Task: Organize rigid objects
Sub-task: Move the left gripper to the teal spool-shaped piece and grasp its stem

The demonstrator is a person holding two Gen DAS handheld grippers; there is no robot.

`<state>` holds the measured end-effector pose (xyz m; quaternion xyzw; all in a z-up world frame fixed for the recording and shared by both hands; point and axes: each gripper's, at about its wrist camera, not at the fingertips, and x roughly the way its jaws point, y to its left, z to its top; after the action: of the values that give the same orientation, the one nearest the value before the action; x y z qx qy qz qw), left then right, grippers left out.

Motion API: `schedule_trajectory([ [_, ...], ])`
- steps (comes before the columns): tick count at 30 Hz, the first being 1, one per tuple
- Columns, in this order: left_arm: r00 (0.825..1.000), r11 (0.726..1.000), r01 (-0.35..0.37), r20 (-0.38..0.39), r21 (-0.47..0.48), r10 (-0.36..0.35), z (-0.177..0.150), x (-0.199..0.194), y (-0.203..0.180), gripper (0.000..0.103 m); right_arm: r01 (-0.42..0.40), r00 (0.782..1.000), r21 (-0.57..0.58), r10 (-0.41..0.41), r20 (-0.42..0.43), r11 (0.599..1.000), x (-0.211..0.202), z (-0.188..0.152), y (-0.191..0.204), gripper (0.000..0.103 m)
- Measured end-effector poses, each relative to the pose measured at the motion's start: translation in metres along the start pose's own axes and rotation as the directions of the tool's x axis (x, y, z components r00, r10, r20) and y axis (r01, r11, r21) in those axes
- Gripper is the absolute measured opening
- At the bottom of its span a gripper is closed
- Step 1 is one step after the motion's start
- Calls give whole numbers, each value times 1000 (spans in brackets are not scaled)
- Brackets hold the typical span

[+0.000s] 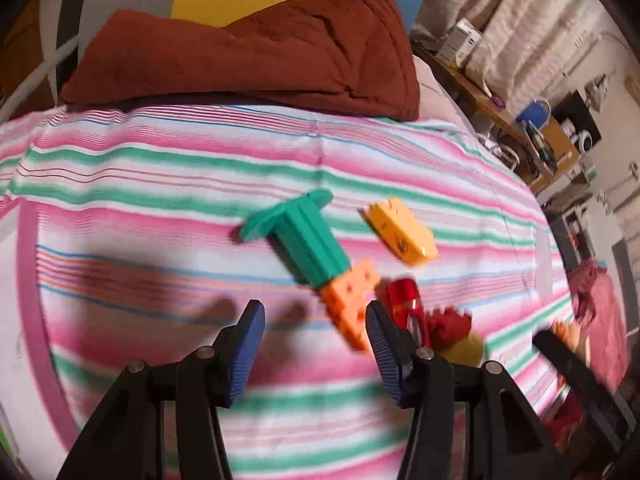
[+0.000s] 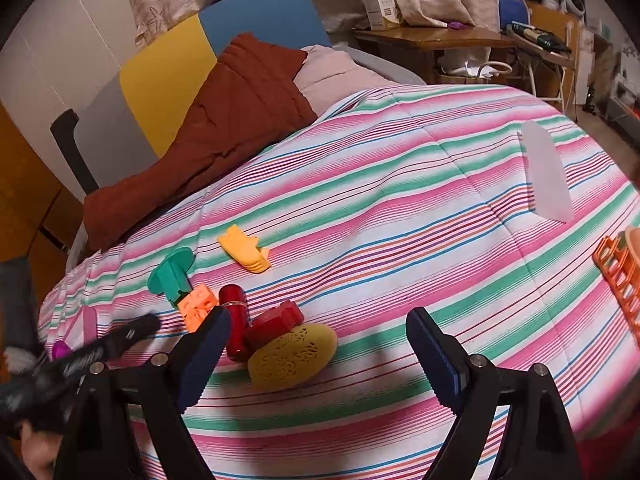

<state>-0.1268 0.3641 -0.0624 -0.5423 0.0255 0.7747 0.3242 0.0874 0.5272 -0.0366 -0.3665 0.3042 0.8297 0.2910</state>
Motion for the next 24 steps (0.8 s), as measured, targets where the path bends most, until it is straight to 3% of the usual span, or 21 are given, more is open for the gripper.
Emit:
schedule_trajectory([
  [6, 1000, 996, 13, -27, -85, -15, 26, 28, 1, 53, -26, 1000, 6, 26, -9, 1000, 1, -1, 0, 91],
  [11, 999, 995, -37, -30, -94, 35, 38, 45, 2, 53, -43, 999, 14, 44, -31, 999, 4, -1, 0, 92],
  [18, 998, 998, -53, -31, -19, 52, 49, 55, -1, 53, -46, 998, 22, 47, -42, 999, 7, 0, -1, 92],
  [20, 997, 997, -70, -30, 37, 71, 46, 53, -5, 47, -44, 998, 35, 46, -41, 998, 7, 1, -4, 92],
  [21, 995, 994, -91, -26, 57, 93, 43, 51, -4, 35, -45, 998, 46, 47, -42, 998, 7, 2, -6, 92],
  [22, 995, 992, -100, -21, 71, 102, 39, 48, -3, 30, -45, 998, 55, 47, -44, 998, 7, 2, -8, 92],
  [24, 996, 994, -81, -19, 74, 83, 31, 42, 4, 30, -39, 998, 69, 42, -44, 997, 7, 3, -11, 92],
])
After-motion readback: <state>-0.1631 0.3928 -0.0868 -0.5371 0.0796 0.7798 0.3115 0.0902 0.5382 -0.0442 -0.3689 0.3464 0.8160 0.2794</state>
